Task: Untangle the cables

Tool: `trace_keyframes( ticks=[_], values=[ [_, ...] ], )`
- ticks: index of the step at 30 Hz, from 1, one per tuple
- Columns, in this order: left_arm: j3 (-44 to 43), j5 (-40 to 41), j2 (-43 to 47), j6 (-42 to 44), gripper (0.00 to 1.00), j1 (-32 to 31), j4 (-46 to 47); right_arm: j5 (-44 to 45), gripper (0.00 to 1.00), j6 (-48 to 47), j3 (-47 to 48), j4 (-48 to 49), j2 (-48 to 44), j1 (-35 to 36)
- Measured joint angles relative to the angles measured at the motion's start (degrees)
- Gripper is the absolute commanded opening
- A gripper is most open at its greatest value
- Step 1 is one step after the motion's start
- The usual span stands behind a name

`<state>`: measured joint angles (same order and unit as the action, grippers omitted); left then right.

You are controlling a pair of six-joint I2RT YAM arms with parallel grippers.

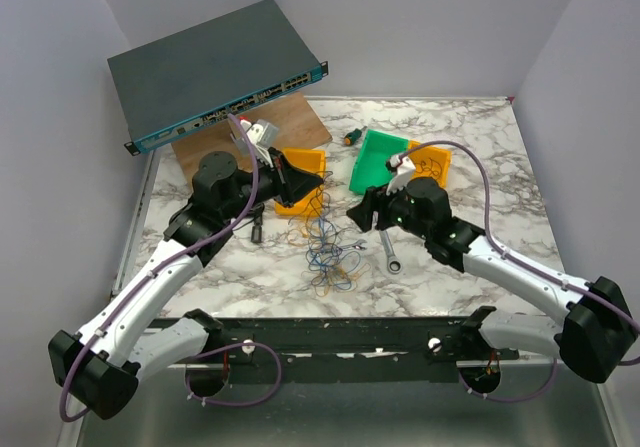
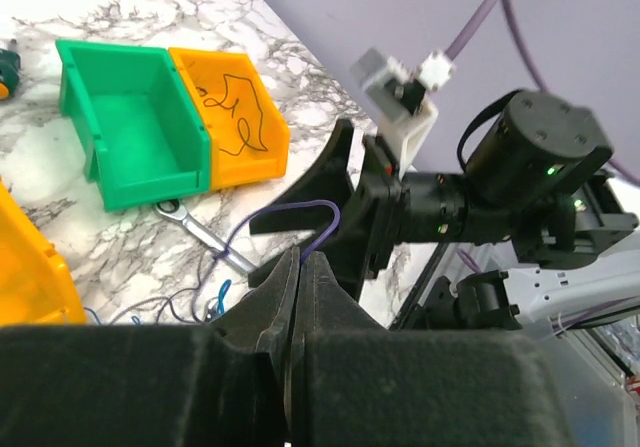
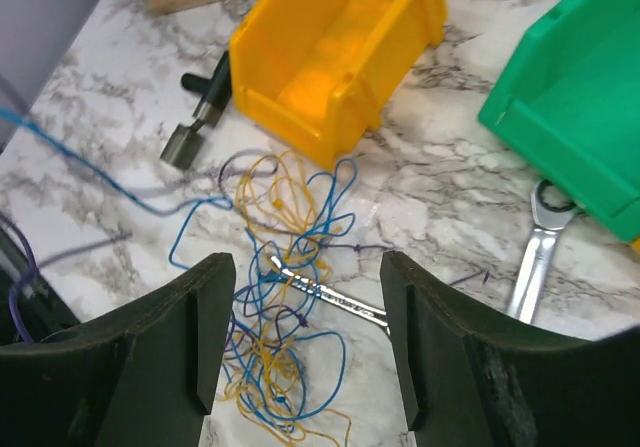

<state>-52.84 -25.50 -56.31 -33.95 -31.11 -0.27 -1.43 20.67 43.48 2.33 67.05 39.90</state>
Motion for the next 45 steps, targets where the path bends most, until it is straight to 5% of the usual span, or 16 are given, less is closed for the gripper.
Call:
trace_keyframes(
  ticks=[15,23,28,34,45],
  values=[
    [-4.0,0.0,0.1,3.4,0.00,0.0,-5.9,-15.8,0.56,-1.2,-7.1,21.9,1.0,0.0],
    [-4.4,-1.2,-0.2,3.8,0.00,0.0,-6.4,-19.9,0.54,-1.2,-4.7,25.4,4.9,0.2],
    [-4.9,-2.0,-0.8,3.8,0.00,0.0,-6.3,-21.5,0.39,-1.0,-3.1,27.4,6.4,0.7],
    [-4.9,-2.4,-1.5,3.8,0.00,0.0,-6.3,-21.9,0.06,-0.5,-2.5,28.5,7.2,1.0],
    [-5.8,4.4,2.3,4.8,0.00,1.3,-9.7,-15.6,0.01,4.6,-9.0,27.1,3.3,1.0]
  ],
)
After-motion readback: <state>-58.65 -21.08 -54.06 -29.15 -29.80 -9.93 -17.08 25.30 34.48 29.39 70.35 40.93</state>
